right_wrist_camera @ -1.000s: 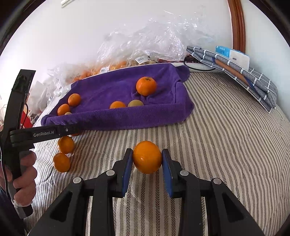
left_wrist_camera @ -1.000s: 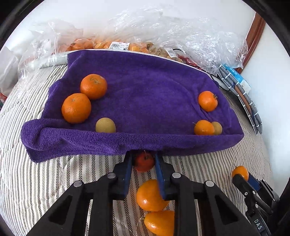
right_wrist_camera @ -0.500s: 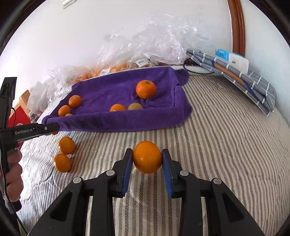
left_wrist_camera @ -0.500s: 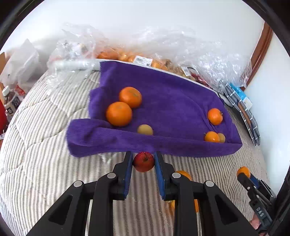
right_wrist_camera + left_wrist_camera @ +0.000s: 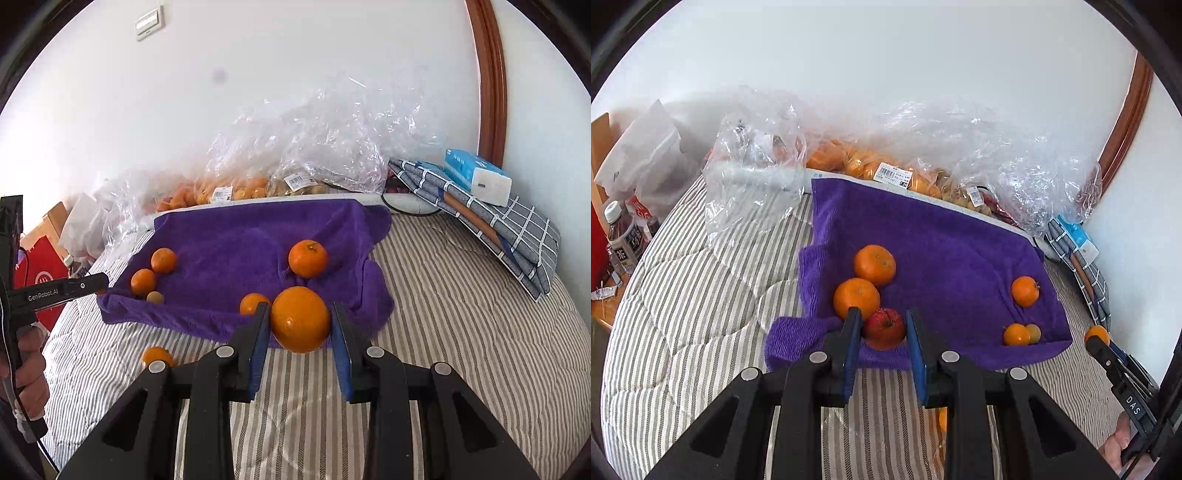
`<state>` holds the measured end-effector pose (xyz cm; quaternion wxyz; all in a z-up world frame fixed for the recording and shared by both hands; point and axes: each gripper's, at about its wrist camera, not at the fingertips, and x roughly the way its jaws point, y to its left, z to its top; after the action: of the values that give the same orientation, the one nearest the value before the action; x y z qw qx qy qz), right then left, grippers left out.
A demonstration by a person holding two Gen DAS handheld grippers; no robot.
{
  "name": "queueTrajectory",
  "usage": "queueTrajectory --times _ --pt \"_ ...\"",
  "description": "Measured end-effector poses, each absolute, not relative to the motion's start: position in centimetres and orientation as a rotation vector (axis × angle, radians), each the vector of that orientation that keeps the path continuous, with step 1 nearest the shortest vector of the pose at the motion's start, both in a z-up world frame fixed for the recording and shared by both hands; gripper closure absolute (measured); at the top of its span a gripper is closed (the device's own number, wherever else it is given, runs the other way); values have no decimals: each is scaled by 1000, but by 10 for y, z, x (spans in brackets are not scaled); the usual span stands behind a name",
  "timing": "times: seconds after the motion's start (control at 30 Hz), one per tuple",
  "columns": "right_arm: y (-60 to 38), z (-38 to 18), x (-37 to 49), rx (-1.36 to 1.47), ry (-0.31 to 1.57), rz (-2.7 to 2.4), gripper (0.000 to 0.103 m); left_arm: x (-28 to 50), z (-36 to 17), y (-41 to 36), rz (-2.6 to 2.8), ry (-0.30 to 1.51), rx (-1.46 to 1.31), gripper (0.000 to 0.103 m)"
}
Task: Organize fruits
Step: 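Lower both held fruits onto the towel and open both grippers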
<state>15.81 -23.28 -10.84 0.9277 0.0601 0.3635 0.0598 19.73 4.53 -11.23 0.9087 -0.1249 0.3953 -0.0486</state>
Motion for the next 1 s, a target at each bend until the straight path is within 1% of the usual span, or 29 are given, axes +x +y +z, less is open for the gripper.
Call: queueTrajectory --times 0.23,0.43,0.6,0.73,1.0 --pt "-234 -112 197 118 737 108 71 232 -123 36 -129 827 -268 79" --pt "-235 -136 220 111 773 98 71 256 -141 25 -148 853 -287 79" --pt "-239 -154 230 151 807 107 71 262 -154 17 -162 865 -273 79" --pt "-236 -159 232 131 818 116 71 265 -163 17 -177 883 -289 79" --pt "-229 -165 236 119 836 118 71 264 -165 17 -177 871 -279 79"
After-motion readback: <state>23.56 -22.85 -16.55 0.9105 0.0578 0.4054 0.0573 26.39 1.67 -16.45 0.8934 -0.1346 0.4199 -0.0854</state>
